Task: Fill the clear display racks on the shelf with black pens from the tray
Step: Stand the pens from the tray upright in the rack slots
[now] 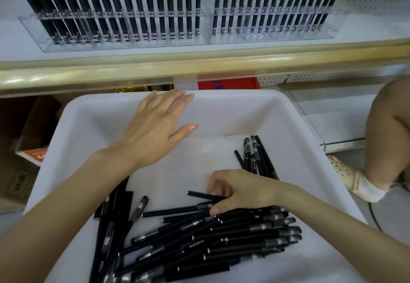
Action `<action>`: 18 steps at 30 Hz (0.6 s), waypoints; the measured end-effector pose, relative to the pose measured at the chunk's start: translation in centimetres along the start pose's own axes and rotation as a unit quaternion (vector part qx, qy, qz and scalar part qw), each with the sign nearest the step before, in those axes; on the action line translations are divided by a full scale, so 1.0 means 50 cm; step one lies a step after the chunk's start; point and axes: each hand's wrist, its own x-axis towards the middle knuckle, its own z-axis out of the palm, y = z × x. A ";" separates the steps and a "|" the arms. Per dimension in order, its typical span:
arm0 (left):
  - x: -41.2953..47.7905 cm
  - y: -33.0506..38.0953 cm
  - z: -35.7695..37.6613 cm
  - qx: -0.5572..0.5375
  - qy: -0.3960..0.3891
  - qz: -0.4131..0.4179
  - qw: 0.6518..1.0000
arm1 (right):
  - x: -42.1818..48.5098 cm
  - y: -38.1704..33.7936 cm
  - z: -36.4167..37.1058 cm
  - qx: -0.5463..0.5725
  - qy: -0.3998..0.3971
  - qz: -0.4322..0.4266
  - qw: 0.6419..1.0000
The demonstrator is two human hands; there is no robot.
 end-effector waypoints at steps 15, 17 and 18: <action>-0.013 -0.005 0.022 0.011 0.028 -0.001 1.000 | 0.004 -0.010 0.030 0.007 0.000 -0.005 1.000; -0.014 -0.005 0.022 0.014 0.030 -0.002 0.999 | 0.005 -0.012 0.033 0.002 0.005 -0.007 1.000; -0.015 -0.005 0.021 0.017 0.030 -0.002 0.999 | 0.005 -0.013 0.033 0.002 0.007 -0.007 1.000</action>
